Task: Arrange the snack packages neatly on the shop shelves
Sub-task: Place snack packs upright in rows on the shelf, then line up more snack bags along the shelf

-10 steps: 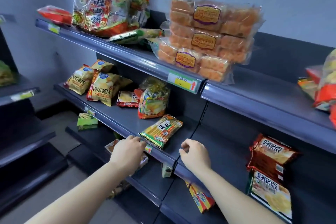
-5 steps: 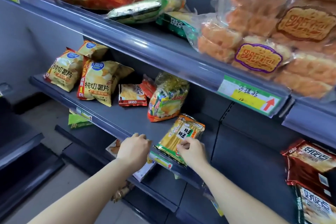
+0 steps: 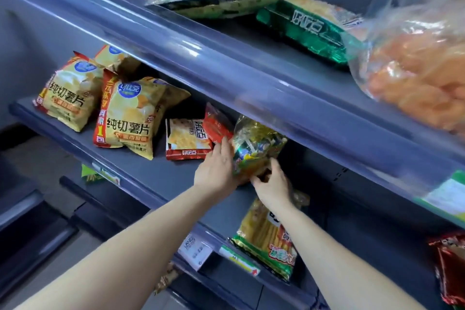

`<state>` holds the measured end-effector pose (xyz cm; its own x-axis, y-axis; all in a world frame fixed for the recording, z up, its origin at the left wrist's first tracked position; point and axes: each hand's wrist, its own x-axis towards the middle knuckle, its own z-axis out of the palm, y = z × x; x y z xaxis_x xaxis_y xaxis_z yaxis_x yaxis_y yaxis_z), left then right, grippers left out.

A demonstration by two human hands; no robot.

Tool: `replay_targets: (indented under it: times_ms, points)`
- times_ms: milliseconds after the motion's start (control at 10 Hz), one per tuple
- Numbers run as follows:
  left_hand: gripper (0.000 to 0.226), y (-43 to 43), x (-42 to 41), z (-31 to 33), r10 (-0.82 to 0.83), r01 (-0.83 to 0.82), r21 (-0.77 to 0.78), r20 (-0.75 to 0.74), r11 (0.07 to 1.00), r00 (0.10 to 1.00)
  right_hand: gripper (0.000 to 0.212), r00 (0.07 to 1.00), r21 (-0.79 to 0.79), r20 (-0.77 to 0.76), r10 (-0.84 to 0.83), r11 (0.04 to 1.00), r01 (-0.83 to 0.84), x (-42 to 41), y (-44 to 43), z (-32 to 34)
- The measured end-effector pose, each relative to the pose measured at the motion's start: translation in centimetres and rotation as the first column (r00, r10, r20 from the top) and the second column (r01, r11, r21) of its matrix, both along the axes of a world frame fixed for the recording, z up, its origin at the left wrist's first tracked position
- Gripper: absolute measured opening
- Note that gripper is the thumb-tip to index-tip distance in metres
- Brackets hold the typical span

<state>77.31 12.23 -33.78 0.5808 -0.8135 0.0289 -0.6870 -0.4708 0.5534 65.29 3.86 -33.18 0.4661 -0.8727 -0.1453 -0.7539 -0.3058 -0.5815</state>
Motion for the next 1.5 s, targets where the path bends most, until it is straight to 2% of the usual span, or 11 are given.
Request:
replay_targets:
  times_ms: [100, 200, 400, 500, 600, 700, 800, 900, 1100, 1300, 1500]
  points:
    - [0.101, -2.1, 0.7, -0.1, 0.092, -0.124, -0.134, -0.22, 0.983, 0.971, 0.067, 0.996, -0.02, 0.091, -0.004, 1.0, 0.006, 0.5, -0.8, -0.7]
    - [0.041, -3.2, 1.3, 0.9, 0.173, -0.237, -0.175, -0.315, 0.956, 0.933, 0.062, 0.985, -0.06, 0.168, 0.031, 0.998, -0.021, 0.7, -1.5, -0.6]
    - [0.028, -1.6, 2.9, 2.7, 0.143, -0.411, -0.293, -0.639, 0.863, 0.756, 0.046, 0.926, 0.185, 0.37, -0.072, 0.983, 0.002, -0.5, -1.8, 3.2]
    - [0.014, 0.2, 4.1, 4.1, 0.023, -0.476, -0.306, -0.823, 0.824, 0.568, 0.064, 0.857, 0.303, 0.497, -0.136, 0.953, -0.024, -1.8, -1.7, 3.5]
    - [0.012, 2.8, 4.5, 4.9, -0.047, -0.396, -0.263, -0.877, 0.88, 0.478, 0.112, 0.846, 0.439, 0.492, -0.207, 0.898, -0.036, -3.0, 0.1, 3.7]
    - [0.023, 6.3, 4.0, 5.5, -0.07, -0.34, -0.241, -0.893, 0.909, 0.445, 0.127, 0.826, 0.501, 0.515, -0.228, 0.862, -0.075, -4.7, 2.7, 3.8]
    - [0.029, 10.4, 2.5, 6.4, -0.094, -0.285, -0.236, -0.895, 0.929, 0.435, 0.109, 0.821, 0.523, 0.514, -0.249, 0.85, -0.069, -6.6, 7.8, 6.3]
    - [0.053, 14.2, 0.5, 7.8, -0.092, -0.197, -0.197, -0.892, 0.96, 0.442, 0.065, 0.809, 0.481, 0.542, -0.229, 0.873, -0.075, -9.6, 12.7, 8.4]
    - [0.047, 19.8, -3.8, 11.2, -0.191, 0.057, -0.183, -0.893, 0.981, 0.408, 0.043, 0.803, 0.418, 0.566, -0.187, 0.905, -0.084, -16.4, 19.2, 11.9]
    - [0.082, 21.7, -8.2, 15.0, -0.423, 0.304, -0.329, -0.845, 0.894, 0.326, 0.049, 0.76, 0.375, 0.612, -0.22, 0.926, -0.033, -24.0, 22.4, 15.5]
    - [0.071, 20.0, -14.2, 18.6, -0.596, 0.398, -0.484, -0.768, 0.78, 0.234, 0.055, 0.67, 0.315, 0.694, -0.265, 0.948, 0.05, -30.9, 22.9, 18.3]
